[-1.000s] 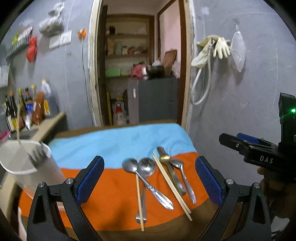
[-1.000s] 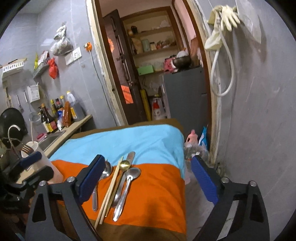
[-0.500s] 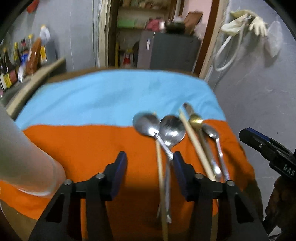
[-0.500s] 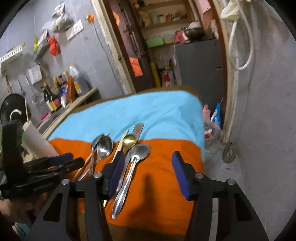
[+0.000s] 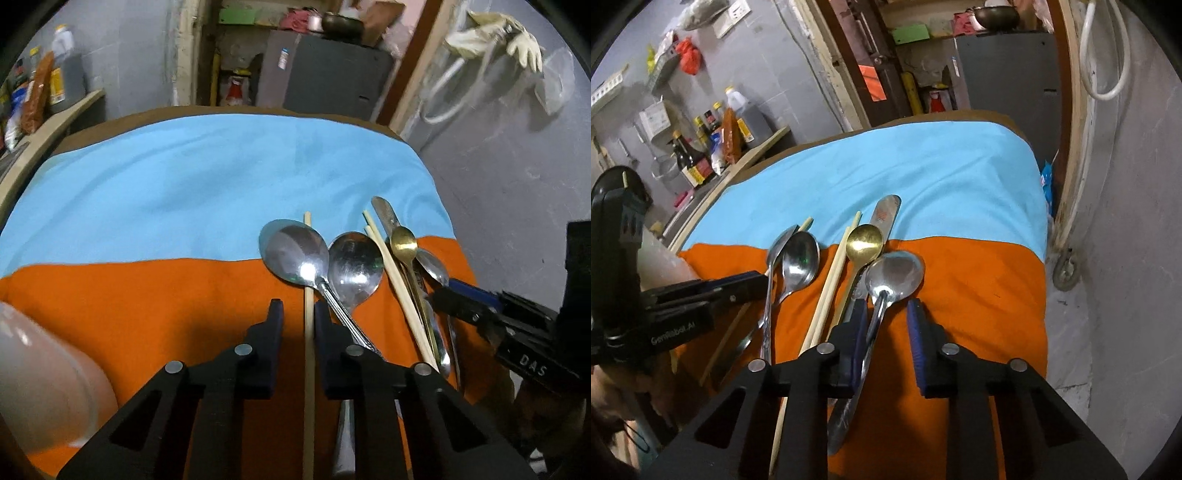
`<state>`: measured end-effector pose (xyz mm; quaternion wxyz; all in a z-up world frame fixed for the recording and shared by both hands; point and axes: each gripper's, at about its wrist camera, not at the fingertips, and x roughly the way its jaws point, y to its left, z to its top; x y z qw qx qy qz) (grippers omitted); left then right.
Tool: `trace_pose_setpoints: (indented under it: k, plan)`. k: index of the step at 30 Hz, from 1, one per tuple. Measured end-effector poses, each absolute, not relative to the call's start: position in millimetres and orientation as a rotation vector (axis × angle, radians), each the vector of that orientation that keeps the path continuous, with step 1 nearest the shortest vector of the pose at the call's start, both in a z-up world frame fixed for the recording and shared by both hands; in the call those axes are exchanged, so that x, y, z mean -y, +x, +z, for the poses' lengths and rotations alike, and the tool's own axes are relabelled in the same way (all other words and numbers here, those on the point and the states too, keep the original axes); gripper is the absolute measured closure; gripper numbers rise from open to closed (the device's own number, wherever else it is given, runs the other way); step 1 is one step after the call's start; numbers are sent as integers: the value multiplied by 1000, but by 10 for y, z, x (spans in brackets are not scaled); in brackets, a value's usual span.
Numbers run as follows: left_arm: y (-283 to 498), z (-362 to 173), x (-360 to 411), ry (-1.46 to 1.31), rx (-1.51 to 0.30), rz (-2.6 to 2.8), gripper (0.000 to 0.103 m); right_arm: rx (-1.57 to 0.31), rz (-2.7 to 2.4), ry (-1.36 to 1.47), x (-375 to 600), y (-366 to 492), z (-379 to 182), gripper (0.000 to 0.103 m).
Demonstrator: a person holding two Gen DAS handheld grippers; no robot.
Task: Organize utensils
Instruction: 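Grasp a silver spoon with the right tool while the left tool grasps another chopstick, then lift the spoon with the right tool while the left tool lifts the chopstick over the holder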
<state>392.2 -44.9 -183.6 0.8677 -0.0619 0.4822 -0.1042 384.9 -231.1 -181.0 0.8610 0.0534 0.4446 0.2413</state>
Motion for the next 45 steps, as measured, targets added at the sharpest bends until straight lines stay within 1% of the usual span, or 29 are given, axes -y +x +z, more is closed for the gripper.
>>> trace_pose_setpoints:
  k: [7,8,9,11,14,20,25,31,37,45]
  plan:
    - [3996,-1777,475,-83,-1064,-238,91,-956,477,118,2249,3915,-1794,84]
    - [3996,-1774,490,-76,-1065,-236,97,-958,470,115,2234,3919,-1788,92]
    - [3994,-1766,487,-80,-1069,-242,101,-965,462,122,2236,3922,-1790,97]
    - [3977,-1766,454,-124,-1077,-251,101,-978,456,180,2274,3944,-1802,99]
    - [3913,-1752,418,-184,-1075,-257,101,-973,459,242,2342,3913,-1805,100]
    - [3612,-1716,326,-319,-1053,-261,101,-912,478,264,2393,3662,-1726,102]
    - [3347,-1730,316,-379,-1083,-259,101,-864,482,231,2342,3467,-1666,102]
    - [3043,-1600,262,-379,-1119,-265,101,-817,475,233,2330,3299,-1566,102]
    - [2723,-1394,247,-387,-1020,-278,101,-726,483,249,2290,3092,-1395,102]
    - [2380,-797,153,-401,-706,-345,101,-527,478,243,2142,2862,-924,102]
